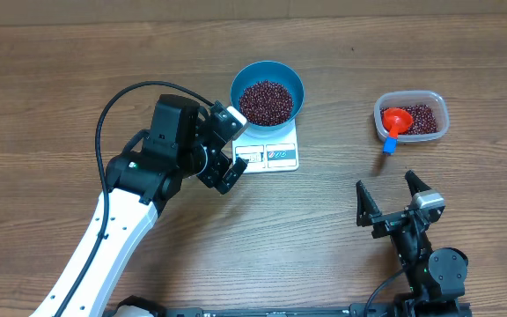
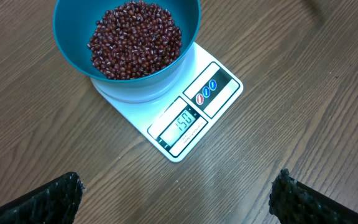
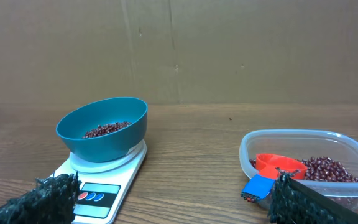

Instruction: Scoop item into bowl and weigh 150g on scale

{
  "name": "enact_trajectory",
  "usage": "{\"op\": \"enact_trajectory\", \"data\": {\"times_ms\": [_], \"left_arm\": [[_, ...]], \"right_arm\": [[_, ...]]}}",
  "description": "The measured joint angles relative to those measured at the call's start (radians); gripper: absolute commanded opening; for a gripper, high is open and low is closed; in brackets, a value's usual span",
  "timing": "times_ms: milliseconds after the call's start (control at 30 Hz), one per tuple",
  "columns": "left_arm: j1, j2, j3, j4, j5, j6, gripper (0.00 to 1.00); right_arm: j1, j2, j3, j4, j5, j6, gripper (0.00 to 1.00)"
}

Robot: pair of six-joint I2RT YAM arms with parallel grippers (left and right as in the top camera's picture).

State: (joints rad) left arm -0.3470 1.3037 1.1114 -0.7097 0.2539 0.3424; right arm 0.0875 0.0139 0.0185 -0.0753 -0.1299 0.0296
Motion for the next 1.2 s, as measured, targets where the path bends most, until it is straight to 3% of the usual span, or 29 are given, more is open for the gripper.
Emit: {"op": "enact_trajectory", "data": {"times_ms": [767,1000,1200], "left_arm": [[0.000,-0.006,0.000,-0.032,-0.042,-0.002,1.00],[0.095,-0.191,-0.085,0.127,-0.059,-0.079,1.00],[0.246,-0.443,-0.323,0.356,-0.017,-0.136,1.00]], "right_arm": [[0.000,0.000,0.000,0.000,0.000,0.000,1.00],[0.000,0.000,0.000,-0.001,0.000,-0.001,1.00],[0.000,0.000,0.000,0.000,0.000,0.000,1.00]]}}
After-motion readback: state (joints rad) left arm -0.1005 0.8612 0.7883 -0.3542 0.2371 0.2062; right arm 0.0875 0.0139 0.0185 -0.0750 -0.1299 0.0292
